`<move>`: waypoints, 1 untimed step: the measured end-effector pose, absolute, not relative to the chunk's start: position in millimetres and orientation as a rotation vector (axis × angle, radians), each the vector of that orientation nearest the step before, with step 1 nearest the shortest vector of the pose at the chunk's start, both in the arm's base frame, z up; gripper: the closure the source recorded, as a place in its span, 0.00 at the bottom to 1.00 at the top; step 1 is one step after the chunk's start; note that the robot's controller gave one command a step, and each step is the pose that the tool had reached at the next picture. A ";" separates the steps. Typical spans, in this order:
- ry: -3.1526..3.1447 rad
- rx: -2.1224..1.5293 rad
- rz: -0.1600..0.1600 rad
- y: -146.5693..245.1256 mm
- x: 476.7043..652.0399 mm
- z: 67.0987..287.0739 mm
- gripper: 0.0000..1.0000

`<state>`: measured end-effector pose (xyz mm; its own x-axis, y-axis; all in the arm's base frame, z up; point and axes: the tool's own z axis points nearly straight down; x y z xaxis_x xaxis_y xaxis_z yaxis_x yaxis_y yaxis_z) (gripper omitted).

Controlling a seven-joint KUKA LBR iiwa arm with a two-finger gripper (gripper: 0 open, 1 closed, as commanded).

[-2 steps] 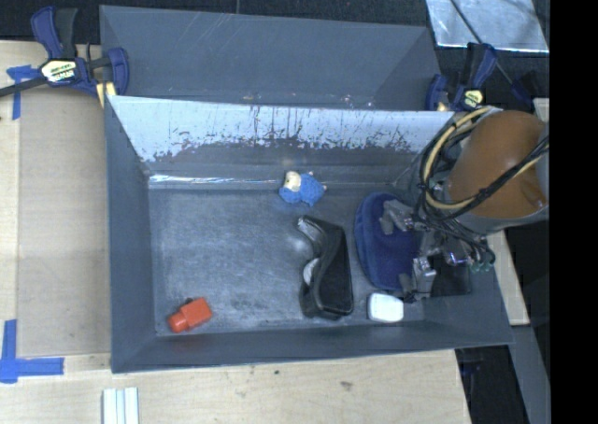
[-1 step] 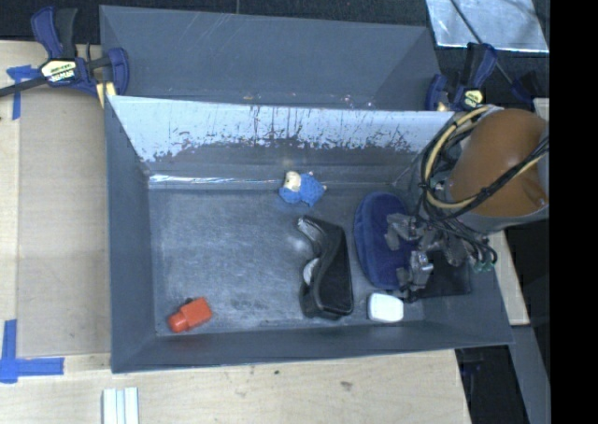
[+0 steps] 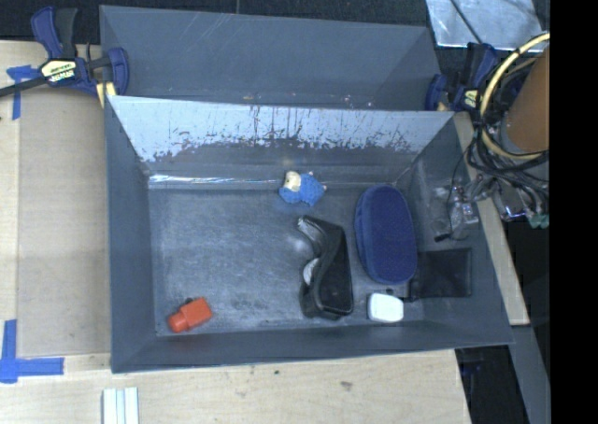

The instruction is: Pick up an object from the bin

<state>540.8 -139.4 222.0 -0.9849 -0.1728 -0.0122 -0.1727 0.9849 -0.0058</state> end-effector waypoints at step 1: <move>3.014 -0.898 0.004 -138.8 497.1 152.1 1.00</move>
Offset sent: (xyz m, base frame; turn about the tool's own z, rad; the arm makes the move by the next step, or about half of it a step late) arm -0.0424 0.0005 -0.0678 -0.4062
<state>497.1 -138.8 152.1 -0.8369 -0.5473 0.0024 -0.5473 0.8369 0.0037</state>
